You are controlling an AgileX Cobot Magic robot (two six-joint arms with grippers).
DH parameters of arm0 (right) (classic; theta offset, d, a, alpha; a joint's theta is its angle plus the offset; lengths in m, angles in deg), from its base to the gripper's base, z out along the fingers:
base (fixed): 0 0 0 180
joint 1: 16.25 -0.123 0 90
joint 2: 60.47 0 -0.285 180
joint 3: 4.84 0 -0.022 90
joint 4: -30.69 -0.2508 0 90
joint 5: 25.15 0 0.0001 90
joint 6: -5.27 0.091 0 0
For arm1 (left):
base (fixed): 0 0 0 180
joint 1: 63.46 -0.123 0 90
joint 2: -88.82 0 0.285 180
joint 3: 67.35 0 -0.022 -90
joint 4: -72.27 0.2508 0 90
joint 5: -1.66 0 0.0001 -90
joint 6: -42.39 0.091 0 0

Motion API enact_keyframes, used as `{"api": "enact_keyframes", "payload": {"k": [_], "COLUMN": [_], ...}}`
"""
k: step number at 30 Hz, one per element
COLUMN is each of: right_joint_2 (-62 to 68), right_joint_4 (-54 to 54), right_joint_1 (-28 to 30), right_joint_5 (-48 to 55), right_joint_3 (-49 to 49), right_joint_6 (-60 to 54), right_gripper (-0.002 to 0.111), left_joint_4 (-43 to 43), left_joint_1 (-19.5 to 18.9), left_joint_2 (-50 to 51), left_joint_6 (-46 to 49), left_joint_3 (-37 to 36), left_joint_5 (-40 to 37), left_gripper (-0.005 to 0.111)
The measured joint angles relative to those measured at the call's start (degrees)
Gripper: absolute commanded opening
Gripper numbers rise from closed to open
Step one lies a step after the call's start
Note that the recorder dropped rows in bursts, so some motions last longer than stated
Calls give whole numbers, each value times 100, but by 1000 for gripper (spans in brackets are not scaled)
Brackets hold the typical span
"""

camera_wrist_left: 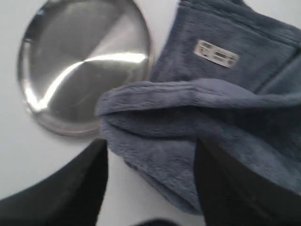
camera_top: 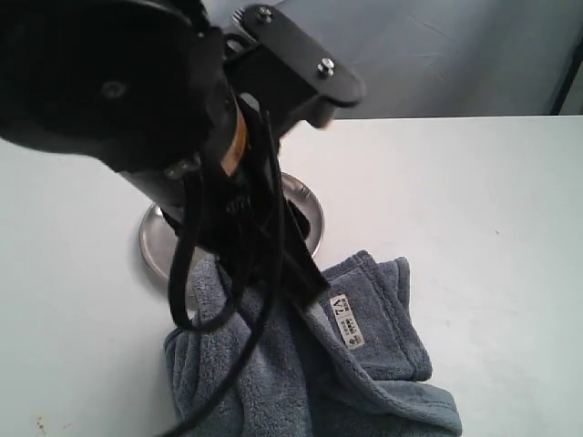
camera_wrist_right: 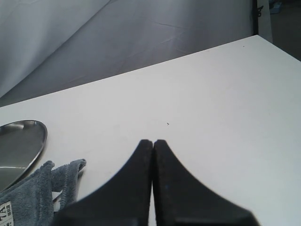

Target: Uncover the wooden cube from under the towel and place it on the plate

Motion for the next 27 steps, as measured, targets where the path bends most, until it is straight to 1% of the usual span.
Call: {"api": "enact_keyframes", "payload": {"k": [1, 4, 6, 7, 9, 11, 14, 17, 19, 21, 22, 27], "right_joint_2": [0, 0, 0, 0, 0, 0, 0, 0, 0, 0, 0, 0], "right_joint_4": [0, 0, 0, 0, 0, 0, 0, 0, 0, 0, 0, 0], "right_joint_1": [0, 0, 0, 0, 0, 0, 0, 0, 0, 0, 0, 0], "right_joint_5": [0, 0, 0, 0, 0, 0, 0, 0, 0, 0, 0, 0], "right_joint_3": [0, 0, 0, 0, 0, 0, 0, 0, 0, 0, 0, 0], "right_joint_6": [0, 0, 0, 0, 0, 0, 0, 0, 0, 0, 0, 0], "right_gripper": [0, 0, 0, 0, 0, 0, 0, 0, 0, 0, 0, 0], "left_joint_4": [-164, -448, -616, -771, -1255, -1767, -2106, -2194, -2194, -2260, -2297, -2289], "left_joint_1": [111, 512, 802, 956, 1233, 1460, 1657, 1709, 1709, 1709, 1709, 1722], "left_joint_2": [0, 0, 0, 0, 12, 63, 226, 492, 702, 890, 996, 1442], "left_joint_6": [187, 620, 930, 1187, 1808, 2255, 2507, 2566, 2498, 2363, 2314, 2257], "left_joint_3": [0, 0, 0, 0, 0, -14, -212, -503, -723, -901, -979, -1114], "left_joint_5": [-2, -12, -12, -12, -12, -12, -2, -26, -12, 124, 248, 939], "left_gripper": [25, 6, 0, 0, 6, 14, 36, 64, 79, 87, 89, 89]}}
